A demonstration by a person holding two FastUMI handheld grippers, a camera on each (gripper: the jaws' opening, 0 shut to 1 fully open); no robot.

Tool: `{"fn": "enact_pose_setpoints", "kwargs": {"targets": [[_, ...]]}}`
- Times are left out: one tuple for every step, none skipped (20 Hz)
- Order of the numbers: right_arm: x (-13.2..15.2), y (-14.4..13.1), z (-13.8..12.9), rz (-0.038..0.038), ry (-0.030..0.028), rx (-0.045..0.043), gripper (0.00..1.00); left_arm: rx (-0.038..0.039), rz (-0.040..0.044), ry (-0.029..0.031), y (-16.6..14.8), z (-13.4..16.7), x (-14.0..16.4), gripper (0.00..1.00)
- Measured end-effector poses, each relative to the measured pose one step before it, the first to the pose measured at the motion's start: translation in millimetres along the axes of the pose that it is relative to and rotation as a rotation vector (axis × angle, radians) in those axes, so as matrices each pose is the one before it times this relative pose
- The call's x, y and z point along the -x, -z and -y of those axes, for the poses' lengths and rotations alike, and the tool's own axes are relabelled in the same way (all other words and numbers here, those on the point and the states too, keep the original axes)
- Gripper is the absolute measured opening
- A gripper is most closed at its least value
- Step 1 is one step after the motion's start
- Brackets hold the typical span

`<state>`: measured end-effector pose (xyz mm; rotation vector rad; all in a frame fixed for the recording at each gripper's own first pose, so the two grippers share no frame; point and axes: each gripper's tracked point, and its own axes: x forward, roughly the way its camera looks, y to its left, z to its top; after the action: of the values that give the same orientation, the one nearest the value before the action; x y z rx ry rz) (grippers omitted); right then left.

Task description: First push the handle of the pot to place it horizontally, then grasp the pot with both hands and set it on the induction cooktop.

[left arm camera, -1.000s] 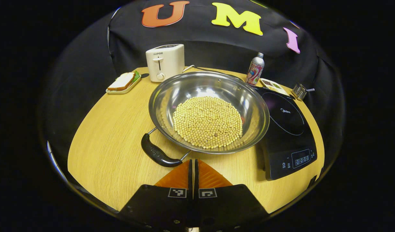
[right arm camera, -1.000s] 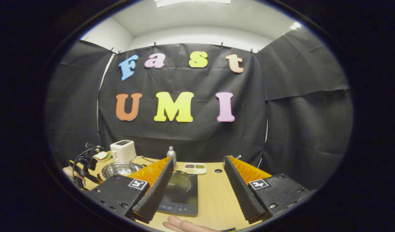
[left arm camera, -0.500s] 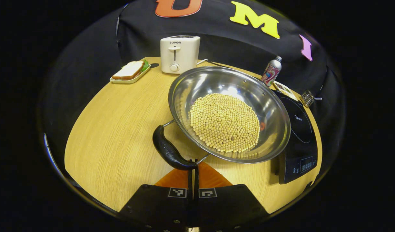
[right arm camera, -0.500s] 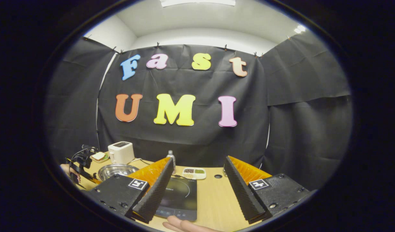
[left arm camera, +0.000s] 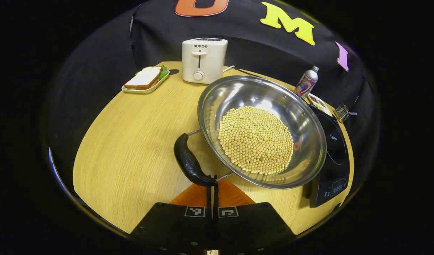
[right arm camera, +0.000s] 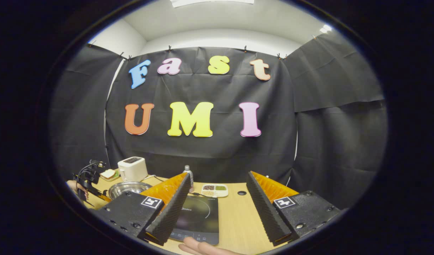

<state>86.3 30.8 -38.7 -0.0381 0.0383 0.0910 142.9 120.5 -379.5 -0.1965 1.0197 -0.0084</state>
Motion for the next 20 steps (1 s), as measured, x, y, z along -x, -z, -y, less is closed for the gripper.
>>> {"fn": "enact_pose_setpoints", "kwargs": {"targets": [[-1.27,0.37,1.36,-0.00008,0.00313,-0.00383,0.98,0.00051,-0.00160,-0.00618,-4.35,-3.33,-3.15,0.11],[-1.12,1.26,-0.56,-0.00006,0.00090,-0.00389,0.98,-0.00286,-0.00043,-0.00736,-4.36,-4.42,-2.48,0.00],[-1.23,0.73,-1.11,-0.00067,-0.00231,-0.00404,0.98,-0.00187,0.00283,-0.00649,-3.85,-3.46,-2.62,0.00],[-2.10,1.65,-1.52,-0.00057,-0.00412,-0.00536,0.98,0.00667,0.00609,-0.00647,-4.66,-3.69,-2.82,0.11],[-2.82,1.12,-1.23,-0.00244,-0.00088,-0.00674,0.98,0.00925,0.00461,-0.00551,-3.90,-3.68,-2.61,0.11],[-3.10,3.06,-0.14,-0.00486,-0.00073,-0.00600,0.98,0.00894,0.00511,-0.00174,-4.39,-3.38,-2.20,0.00],[-2.71,1.23,-1.59,-0.00505,-0.00369,-0.00346,0.99,0.00991,0.00556,-0.00311,-6.22,-2.95,-3.09,0.00],[-2.96,2.52,-1.76,-0.00471,-0.00332,-0.00009,0.99,0.00902,0.00278,-0.00368,-4.58,-3.01,-3.86,0.00],[-2.98,1.31,-0.81,-0.00248,-0.00177,0.00056,0.98,0.00718,0.00595,-0.00641,-4.20,-2.70,-2.49,0.00],[-3.57,1.94,-1.31,-0.00058,-0.00061,0.00166,0.98,0.00762,0.01004,-0.00405,-4.37,-2.19,-3.39,0.10],[-2.79,0.52,-0.47,0.00209,0.00072,0.00216,0.98,0.00793,0.01359,-0.00456,-4.31,-1.94,-2.84,0.00],[-4.66,2.23,-0.95,-0.00142,0.00166,0.00315,0.98,0.00880,0.01374,-0.00477,-4.76,-0.91,-3.43,0.00],[-3.27,2.71,-0.90,-0.00443,0.00058,0.00192,0.98,0.00908,0.00895,-0.00517,-3.21,-1.51,-2.51,0.11],[-2.60,3.38,-1.92,-0.00562,-0.00282,-0.00157,0.98,0.00715,0.00780,-0.00501,-3.98,-0.42,-2.14,0.00],[-2.32,2.30,-2.65,-0.00713,-0.00619,-0.00403,0.98,0.00566,0.00462,-0.00256,-3.10,-0.60,-2.07,0.00],[-2.95,3.03,-2.24,-0.00650,-0.00556,-0.00549,1.00,0.00629,0.00395,-0.00159,-2.27,-0.03,-3.76,0.00],[-2.50,2.77,-1.39,-0.00888,-0.00268,-0.00358,0.98,0.00007,0.00063,0.00046,-1.66,-0.52,-2.31,0.00],[-2.67,3.80,-0.93,-0.00834,-0.00096,-0.00286,0.98,-0.00021,0.00192,-0.00136,-1.47,-0.84,-2.27,0.00],[-1.57,1.64,-1.03,-0.00684,-0.00191,-0.00191,0.98,0.00141,0.00364,-0.00029,-2.24,-0.94,-2.32,0.00],[-0.85,2.23,-0.43,-0.00601,0.00028,-0.00045,0.98,-0.00036,0.00323,-0.00126,-1.17,-0.78,-1.72,0.00]]}}
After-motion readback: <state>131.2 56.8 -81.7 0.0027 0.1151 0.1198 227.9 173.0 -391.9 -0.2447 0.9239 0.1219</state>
